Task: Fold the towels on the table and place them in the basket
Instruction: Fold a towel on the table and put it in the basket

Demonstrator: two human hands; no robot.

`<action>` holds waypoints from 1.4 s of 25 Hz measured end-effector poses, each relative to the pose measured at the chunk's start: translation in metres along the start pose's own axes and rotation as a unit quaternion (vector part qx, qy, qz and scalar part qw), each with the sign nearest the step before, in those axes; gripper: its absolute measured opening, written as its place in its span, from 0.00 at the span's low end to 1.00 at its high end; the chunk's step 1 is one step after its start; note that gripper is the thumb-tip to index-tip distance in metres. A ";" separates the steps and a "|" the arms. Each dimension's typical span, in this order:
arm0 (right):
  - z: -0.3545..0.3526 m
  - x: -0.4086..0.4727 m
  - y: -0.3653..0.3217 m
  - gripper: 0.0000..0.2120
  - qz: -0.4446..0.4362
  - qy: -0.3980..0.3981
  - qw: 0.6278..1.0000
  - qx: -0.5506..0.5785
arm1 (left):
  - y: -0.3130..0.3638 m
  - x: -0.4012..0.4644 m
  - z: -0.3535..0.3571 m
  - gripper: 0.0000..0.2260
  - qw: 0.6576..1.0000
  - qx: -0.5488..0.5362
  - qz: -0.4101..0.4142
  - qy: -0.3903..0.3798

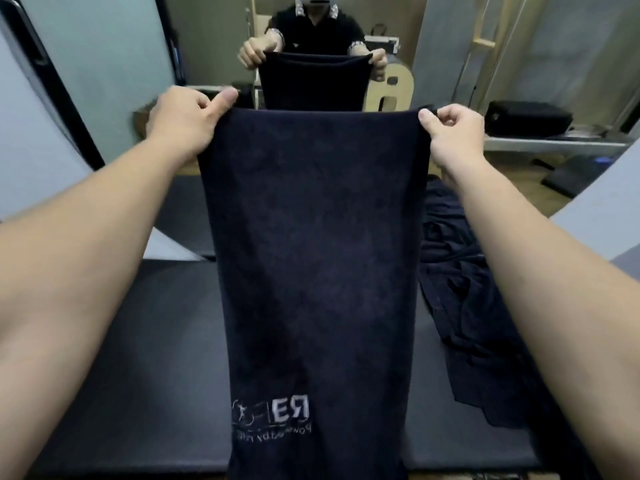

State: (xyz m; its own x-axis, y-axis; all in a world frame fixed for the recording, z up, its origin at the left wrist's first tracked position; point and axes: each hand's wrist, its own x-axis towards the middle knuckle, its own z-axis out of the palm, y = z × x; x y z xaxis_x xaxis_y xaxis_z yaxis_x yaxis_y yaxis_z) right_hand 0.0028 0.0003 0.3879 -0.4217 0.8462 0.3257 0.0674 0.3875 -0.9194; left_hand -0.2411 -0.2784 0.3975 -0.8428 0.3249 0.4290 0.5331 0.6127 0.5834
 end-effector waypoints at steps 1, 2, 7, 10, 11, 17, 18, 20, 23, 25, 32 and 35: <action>0.018 0.011 0.022 0.12 0.018 -0.003 1.000 -0.005 | -0.017 0.013 0.024 0.39 1.000 0.013 -0.005 -0.018; 0.037 0.021 0.043 0.13 0.034 -0.002 0.999 -0.008 | -0.033 0.025 0.049 0.39 0.999 0.024 -0.004 -0.037; 0.107 0.044 0.142 0.12 0.109 -0.024 0.993 -0.035 | -0.100 0.055 0.149 0.32 0.993 0.064 -0.017 -0.102; 0.128 0.033 0.204 0.06 0.178 -0.070 0.981 -0.046 | -0.141 0.033 0.203 0.27 0.981 0.077 -0.036 -0.172; 0.131 0.026 0.225 0.04 0.200 -0.090 0.974 -0.053 | -0.154 0.021 0.218 0.27 0.977 0.081 -0.043 -0.194; 0.125 -0.026 0.316 0.06 0.294 -0.167 0.940 -0.036 | -0.211 -0.057 0.268 0.27 0.950 0.077 -0.042 -0.301; 0.122 -0.034 0.325 0.06 0.306 -0.175 0.935 -0.042 | -0.216 -0.068 0.273 0.27 0.945 0.082 -0.043 -0.314; 0.117 -0.049 0.340 0.06 0.326 -0.195 0.923 -0.057 | -0.223 -0.091 0.279 0.27 0.934 0.095 -0.045 -0.341; 0.110 -0.072 0.360 0.08 0.343 -0.259 0.899 -0.086 | -0.232 -0.122 0.285 0.26 0.916 0.124 -0.030 -0.381; 0.102 -0.090 0.375 0.08 0.356 -0.305 0.875 -0.120 | -0.239 -0.143 0.289 0.25 0.892 0.151 -0.010 -0.425; 0.095 -0.117 0.393 0.07 0.386 -0.340 0.837 -0.187 | -0.267 -0.181 0.300 0.15 0.856 0.174 -0.026 -0.487; 0.104 -0.103 0.391 0.07 0.387 -0.320 0.851 -0.155 | -0.268 -0.166 0.304 0.15 0.893 0.094 -0.064 -0.436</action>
State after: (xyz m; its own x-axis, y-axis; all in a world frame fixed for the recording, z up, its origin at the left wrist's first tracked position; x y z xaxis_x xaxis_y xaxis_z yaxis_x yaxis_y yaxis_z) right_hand -0.0216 0.0261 -0.0280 -0.5417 0.5581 -0.6286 0.7426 -0.0327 -0.6689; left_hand -0.2658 -0.2776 -0.0396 -0.6756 0.6313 -0.3808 0.4765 0.7680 0.4280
